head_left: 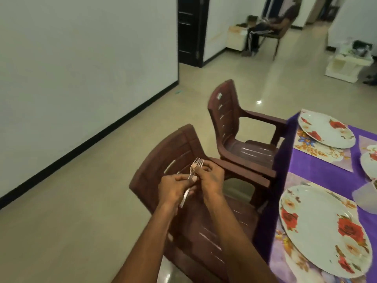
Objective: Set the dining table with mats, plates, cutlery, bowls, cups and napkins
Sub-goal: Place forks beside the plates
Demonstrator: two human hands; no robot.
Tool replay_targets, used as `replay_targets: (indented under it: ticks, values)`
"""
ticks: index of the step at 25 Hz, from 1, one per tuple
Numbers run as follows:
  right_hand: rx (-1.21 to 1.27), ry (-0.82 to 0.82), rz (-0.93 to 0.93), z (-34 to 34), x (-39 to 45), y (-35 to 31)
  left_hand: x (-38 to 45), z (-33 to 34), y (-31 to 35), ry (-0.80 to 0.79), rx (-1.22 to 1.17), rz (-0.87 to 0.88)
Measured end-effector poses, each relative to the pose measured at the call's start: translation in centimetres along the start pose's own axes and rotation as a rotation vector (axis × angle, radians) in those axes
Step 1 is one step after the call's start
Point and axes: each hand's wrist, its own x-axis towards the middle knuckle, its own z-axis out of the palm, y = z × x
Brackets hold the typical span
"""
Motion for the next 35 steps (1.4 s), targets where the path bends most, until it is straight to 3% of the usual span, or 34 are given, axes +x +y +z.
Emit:
replay_targets:
  ticks: [6,12,18,19,23,25,30,35]
  values:
    - [0.070,-0.027,0.013,22.4,-5.0,1.6,3.8,-21.9,7.5,0.066,-0.079,0.057]
    - [0.153,-0.130,0.004,34.2,-3.9,-0.6,7.9,-32.9,14.0,0.130,0.134,0.141]
    - [0.336,-0.134,0.100,45.6,7.9,-0.6,20.2,-39.6,19.5,0.140,0.298,0.308]
    - [0.345,-0.144,0.114,45.9,8.0,-0.8,20.0,-39.8,20.1,0.141,0.312,0.325]
    - [0.509,-0.144,0.135,51.6,20.2,-4.2,34.0,-38.7,26.7,0.105,0.393,0.312]
    - [0.456,-0.167,0.073,52.3,22.8,-6.1,36.8,-37.6,29.6,0.119,0.361,0.296]
    - [0.386,-0.108,0.071,50.5,34.6,-12.3,50.3,-31.3,36.5,-0.062,0.260,0.215]
    - [0.374,0.062,0.011,47.3,49.9,-16.0,68.3,-19.8,41.6,-0.285,0.259,0.192]
